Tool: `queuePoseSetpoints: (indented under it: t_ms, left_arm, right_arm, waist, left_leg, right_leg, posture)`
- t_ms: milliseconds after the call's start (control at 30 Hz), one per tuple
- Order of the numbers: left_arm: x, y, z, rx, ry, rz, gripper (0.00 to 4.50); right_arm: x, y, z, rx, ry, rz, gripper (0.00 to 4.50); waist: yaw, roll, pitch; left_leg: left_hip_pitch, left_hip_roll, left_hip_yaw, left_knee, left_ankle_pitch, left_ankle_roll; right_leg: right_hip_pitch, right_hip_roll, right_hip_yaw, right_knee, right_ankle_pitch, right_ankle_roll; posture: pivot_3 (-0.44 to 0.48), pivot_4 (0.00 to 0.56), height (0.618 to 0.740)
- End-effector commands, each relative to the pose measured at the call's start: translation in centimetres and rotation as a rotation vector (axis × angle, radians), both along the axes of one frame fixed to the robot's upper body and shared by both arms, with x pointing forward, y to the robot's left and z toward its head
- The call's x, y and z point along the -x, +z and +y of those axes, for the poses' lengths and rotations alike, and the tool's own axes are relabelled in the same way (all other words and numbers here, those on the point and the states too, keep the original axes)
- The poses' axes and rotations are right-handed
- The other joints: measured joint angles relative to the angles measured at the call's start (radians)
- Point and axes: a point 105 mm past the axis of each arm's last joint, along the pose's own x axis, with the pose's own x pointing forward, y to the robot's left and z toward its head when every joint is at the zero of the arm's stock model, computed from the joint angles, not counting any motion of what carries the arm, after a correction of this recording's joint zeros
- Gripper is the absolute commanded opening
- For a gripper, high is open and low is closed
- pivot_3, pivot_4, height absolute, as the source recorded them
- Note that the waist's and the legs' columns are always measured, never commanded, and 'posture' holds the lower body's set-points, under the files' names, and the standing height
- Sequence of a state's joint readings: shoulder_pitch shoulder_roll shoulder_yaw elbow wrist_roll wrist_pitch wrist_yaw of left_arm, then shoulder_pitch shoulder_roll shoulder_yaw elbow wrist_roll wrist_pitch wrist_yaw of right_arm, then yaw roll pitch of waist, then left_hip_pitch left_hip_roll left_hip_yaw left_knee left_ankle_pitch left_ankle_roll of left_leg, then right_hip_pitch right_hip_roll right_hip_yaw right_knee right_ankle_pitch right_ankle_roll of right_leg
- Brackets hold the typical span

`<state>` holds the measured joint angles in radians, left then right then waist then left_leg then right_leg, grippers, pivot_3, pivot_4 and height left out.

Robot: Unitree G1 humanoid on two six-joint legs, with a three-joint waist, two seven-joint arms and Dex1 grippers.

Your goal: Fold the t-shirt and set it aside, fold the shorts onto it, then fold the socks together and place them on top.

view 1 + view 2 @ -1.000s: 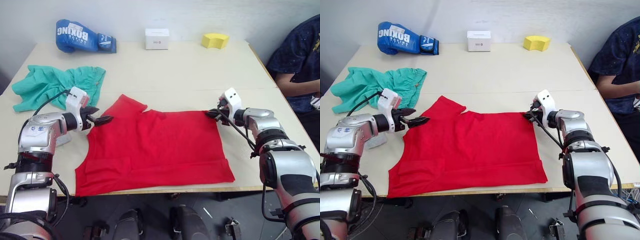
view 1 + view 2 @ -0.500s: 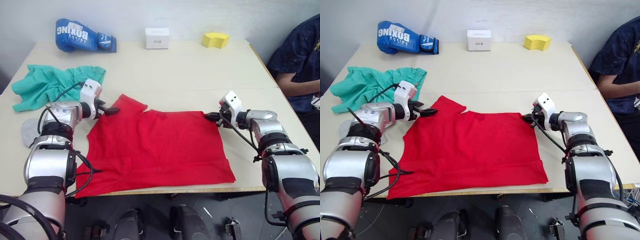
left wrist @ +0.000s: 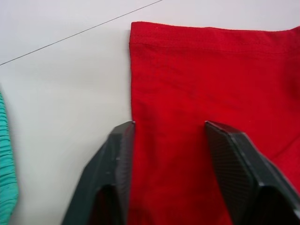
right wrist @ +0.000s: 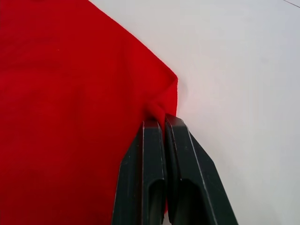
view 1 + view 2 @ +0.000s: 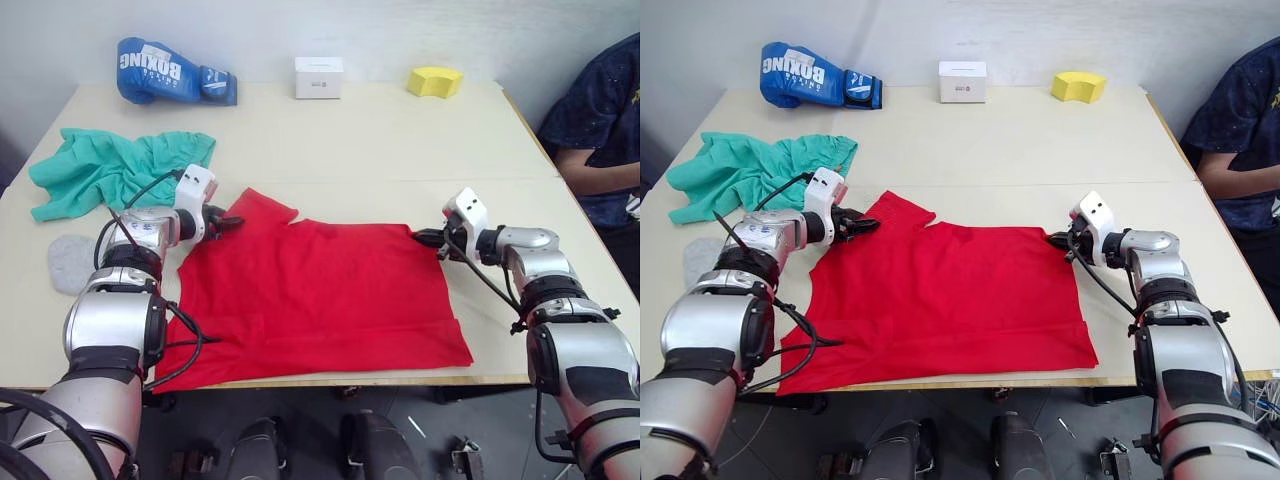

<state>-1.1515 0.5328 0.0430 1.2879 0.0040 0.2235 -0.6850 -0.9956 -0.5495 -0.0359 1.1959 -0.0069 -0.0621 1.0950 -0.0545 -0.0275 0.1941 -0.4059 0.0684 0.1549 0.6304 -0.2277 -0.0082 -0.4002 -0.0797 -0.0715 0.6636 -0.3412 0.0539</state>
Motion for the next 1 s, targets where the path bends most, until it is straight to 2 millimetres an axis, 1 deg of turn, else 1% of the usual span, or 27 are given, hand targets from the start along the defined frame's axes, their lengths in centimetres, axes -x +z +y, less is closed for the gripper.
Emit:
queuePoseSetpoints:
  t_ms: [33,133,167,267,333,433,633,733,800,900,1000]
  left_arm:
    - [0.5,-0.8,-0.2,0.043,-0.031,0.018,1.12]
    - [0.8,-0.9,0.1,0.039,-0.055,0.018,0.12]
    - [0.9,-1.0,0.4,0.034,-0.047,0.015,0.05]
    - [1.0,-1.1,1.0,0.05,-0.023,0.002,0.05]
    - [0.9,-0.8,1.1,0.077,-0.021,-0.018,0.05]
    - [1.0,-0.3,1.2,0.095,-0.036,-0.044,0.05]
    - [1.0,1.9,1.6,0.119,-0.069,-0.118,0.05]
    - [1.3,3.4,1.6,0.133,-0.127,-0.154,0.05]
    - [1.6,4.0,1.7,0.133,-0.156,-0.166,0.05]
    - [2.3,4.2,2.1,0.084,-0.207,-0.166,0.05]
    - [3.2,4.9,2.9,0.069,-0.229,-0.173,0.05]
  right_arm:
    - [0.3,0.4,-0.7,0.005,0.01,-0.026,0.0]
    - [0.2,1.1,-0.5,-0.033,0.016,-0.045,0.0]
    - [0.2,1.2,-0.6,-0.038,0.016,-0.046,0.0]
    - [0.2,1.3,-0.6,-0.041,0.014,-0.05,0.0]
    - [0.1,1.6,-0.6,-0.048,0.012,-0.061,0.0]
    - [-0.1,2.4,-0.6,-0.078,0.008,-0.091,0.0]
    - [-0.3,4.9,-0.8,-0.168,0.009,-0.148,0.0]
    - [0.0,6.3,-1.1,-0.222,0.025,-0.179,0.0]
    - [0.1,6.9,-1.3,-0.242,0.033,-0.193,0.0]
    - [0.6,7.1,-1.6,-0.237,0.055,-0.201,0.0]
    - [1.4,6.9,-2.0,-0.232,0.078,-0.192,0.0]
  waist:
    - [0.0,0.0,0.0]
    - [0.0,0.0,0.0]
    - [0.0,0.0,0.0]
    - [0.0,0.0,0.0]
    - [-0.002,0.0,0.0]
    - [-0.004,0.0,0.0]
    - [-0.003,0.0,0.0]
    - [-0.002,0.0,0.0]
    - [-0.002,0.0,0.0]
    - [-0.003,0.0,0.0]
    - [-0.002,0.0,0.0]
  left_leg:
    - [0.0,0.0,0.0,0.0,0.0,0.0]
    - [0.0,0.0,0.0,0.0,0.0,0.0]
    - [0.0,0.0,0.0,0.0,0.0,0.0]
    - [0.0,0.0,0.0,0.0,0.0,0.0]
    - [0.0,0.0,0.0,0.0,0.0,0.0]
    - [0.0,0.001,0.0,0.0,0.0,0.0]
    - [0.0,0.0,0.001,0.0,0.0,0.0]
    - [0.0,0.0,0.001,0.0,0.0,0.0]
    - [-0.001,0.0,0.002,0.0,0.0,0.0]
    - [-0.001,0.0,0.003,-0.001,0.0,0.0]
    - [-0.001,0.001,0.004,-0.001,0.0,0.0]
  right_leg:
    - [0.0,0.0,0.0,0.0,0.0,0.0]
    - [0.0,0.0,-0.002,0.0,0.0,0.0]
    - [0.0,0.0,-0.002,0.0,0.0,0.0]
    - [0.0,0.0,-0.003,0.0,0.0,0.0]
    - [0.0,0.0,-0.003,0.0,0.0,0.0]
    - [0.0,0.0,-0.003,0.001,0.0,0.0]
    - [-0.001,0.001,-0.003,0.001,0.0,0.0]
    - [-0.002,0.001,-0.003,0.001,0.0,0.0]
    - [-0.002,0.001,-0.003,0.001,0.0,0.0]
    - [-0.003,0.001,-0.003,0.001,0.0,0.0]
    - [-0.005,0.001,-0.002,0.003,0.0,0.0]
  posture:
    - [0.0,0.15,0.74]
    - [0.0,0.15,0.74]
    - [0.0,0.15,0.74]
    - [0.0,0.15,0.74]
    - [0.0,0.15,0.74]
    - [0.0,0.15,0.74]
    - [0.0,0.15,0.74]
    - [0.0,0.15,0.74]
    - [0.0,0.15,0.74]
    - [0.0,0.15,0.74]
    - [0.0,0.15,0.74]
